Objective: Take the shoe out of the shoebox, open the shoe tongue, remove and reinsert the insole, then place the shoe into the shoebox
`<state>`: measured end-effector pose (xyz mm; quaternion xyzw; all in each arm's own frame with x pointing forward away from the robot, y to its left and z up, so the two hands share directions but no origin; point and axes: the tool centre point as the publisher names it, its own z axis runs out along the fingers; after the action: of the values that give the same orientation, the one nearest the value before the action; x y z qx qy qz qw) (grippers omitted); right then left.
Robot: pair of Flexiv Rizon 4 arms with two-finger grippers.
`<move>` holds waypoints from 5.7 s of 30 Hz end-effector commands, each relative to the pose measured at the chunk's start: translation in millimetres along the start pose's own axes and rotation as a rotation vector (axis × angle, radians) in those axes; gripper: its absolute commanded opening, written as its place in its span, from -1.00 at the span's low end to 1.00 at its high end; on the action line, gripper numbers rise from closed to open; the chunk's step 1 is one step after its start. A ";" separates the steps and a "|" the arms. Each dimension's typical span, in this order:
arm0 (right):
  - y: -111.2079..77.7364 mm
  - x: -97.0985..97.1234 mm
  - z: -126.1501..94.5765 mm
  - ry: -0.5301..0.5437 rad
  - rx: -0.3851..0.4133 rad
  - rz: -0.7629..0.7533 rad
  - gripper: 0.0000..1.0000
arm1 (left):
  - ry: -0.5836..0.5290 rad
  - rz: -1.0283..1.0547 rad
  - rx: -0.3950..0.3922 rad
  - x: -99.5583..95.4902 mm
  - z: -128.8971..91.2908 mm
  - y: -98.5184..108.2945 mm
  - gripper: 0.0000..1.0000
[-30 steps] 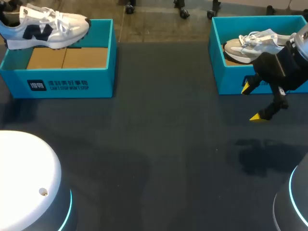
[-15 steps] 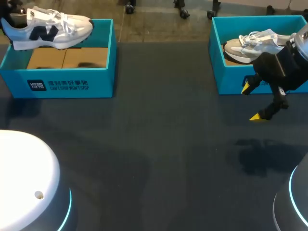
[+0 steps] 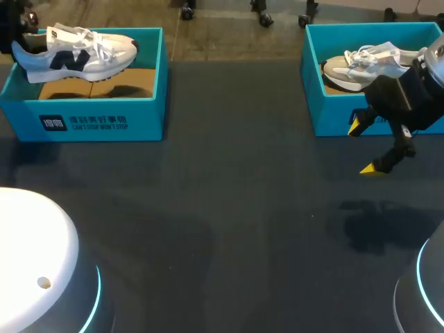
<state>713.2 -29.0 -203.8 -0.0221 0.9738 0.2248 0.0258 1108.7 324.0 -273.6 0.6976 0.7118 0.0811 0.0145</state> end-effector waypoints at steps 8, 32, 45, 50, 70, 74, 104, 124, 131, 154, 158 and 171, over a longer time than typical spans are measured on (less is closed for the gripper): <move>0.1 -0.6 1.1 0.001 0.002 0.001 1.00 | 0.021 0.000 0.004 -11.5 33.1 3.6 -1.00; 0.1 -0.6 1.1 0.001 0.002 0.001 1.00 | 0.013 0.044 0.066 -22.8 56.6 -46.3 -1.00; 0.1 -0.6 1.1 0.001 0.002 0.001 1.00 | 0.007 0.041 0.087 -27.3 58.0 -70.9 -1.00; 0.1 -0.6 1.1 0.001 0.002 0.001 1.00 | 0.006 0.044 0.100 -27.9 60.1 -75.8 -1.00; 0.1 -0.6 1.1 0.001 0.002 0.001 1.00 | 0.009 0.043 0.146 -29.2 82.1 -77.3 -1.00; 0.1 -0.6 1.1 0.001 0.002 0.001 1.00 | 0.014 0.045 0.169 -30.3 89.2 -77.3 -1.00; 0.1 -0.6 1.1 0.001 0.002 0.001 1.00 | 0.022 0.074 0.232 -33.8 105.6 -80.5 0.00; 0.1 -0.6 1.1 0.001 0.002 0.001 1.00 | -0.004 0.085 0.204 -33.0 73.3 -78.8 0.73; 0.1 -0.6 1.1 0.001 0.002 0.001 1.00 | -0.005 0.070 0.209 -24.8 59.3 -78.1 0.88; -9.3 -19.8 -4.6 0.046 0.049 0.118 1.00 | -0.060 0.093 0.198 -24.0 -7.8 -53.0 1.00; -20.9 -33.2 -9.0 0.025 0.022 0.209 1.00 | -0.072 0.094 0.196 -23.3 -17.5 -51.0 1.00; -78.3 -100.9 -28.4 -0.027 0.039 0.526 1.00 | -0.117 0.104 0.170 -27.1 -66.4 -63.4 1.00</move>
<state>795.6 -101.7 -208.1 0.2275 0.9514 0.2075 -0.0054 1051.4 291.2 -227.6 0.7356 0.6767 -0.0291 -0.0127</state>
